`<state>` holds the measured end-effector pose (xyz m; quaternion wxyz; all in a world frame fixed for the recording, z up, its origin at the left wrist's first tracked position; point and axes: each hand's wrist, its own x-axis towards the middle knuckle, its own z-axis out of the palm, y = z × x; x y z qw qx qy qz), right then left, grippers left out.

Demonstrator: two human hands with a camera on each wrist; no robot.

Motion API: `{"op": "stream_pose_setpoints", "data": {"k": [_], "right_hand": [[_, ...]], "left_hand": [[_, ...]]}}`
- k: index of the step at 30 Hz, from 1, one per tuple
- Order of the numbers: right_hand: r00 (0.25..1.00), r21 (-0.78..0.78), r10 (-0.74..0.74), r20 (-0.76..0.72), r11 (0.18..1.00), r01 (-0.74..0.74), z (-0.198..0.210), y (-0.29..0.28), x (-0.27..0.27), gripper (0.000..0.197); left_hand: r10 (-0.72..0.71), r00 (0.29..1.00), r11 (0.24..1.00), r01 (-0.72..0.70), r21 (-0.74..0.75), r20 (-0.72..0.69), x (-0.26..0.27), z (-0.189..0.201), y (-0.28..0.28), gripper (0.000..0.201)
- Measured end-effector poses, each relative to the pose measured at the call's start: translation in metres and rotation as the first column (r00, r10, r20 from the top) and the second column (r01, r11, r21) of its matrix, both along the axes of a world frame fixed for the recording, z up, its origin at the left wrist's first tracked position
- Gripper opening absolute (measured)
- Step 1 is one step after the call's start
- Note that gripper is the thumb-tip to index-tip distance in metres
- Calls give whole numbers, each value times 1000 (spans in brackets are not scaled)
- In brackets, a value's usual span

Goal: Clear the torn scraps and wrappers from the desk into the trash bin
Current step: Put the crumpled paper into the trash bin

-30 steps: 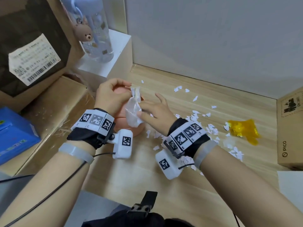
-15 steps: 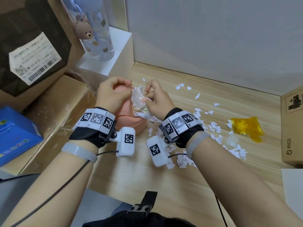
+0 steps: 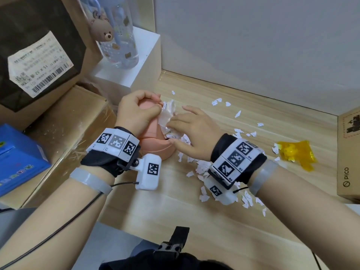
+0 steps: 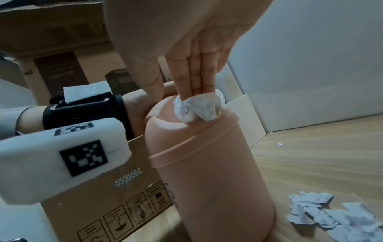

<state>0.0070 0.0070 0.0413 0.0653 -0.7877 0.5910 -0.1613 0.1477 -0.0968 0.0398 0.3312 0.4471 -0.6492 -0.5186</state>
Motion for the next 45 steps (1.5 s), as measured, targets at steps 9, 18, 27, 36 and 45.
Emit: {"op": "stream_pose_setpoints", "data": {"k": [9,18,27,36,45], "right_hand": [[898,533,138,-417,837,119,8,-35,42,63],[999,140,-50,12,989,48,11,-23,7,41],[866,492,182,-467,866,83,2,-32,22,72],[992,401,-53,-114,911,95,7,-19,8,25],[437,313,-886,153,463,830,-45,82,-138,37]], "left_hand": [[-52,995,991,62,-118,86,0,8,2,29],[-74,992,996,79,-48,99,3,13,0,18],[-66,995,996,70,-55,81,5,6,-1,21],[-7,986,997,20,-81,165,2,8,1,26],[119,981,990,-106,-93,152,-16,8,12,26]]}}
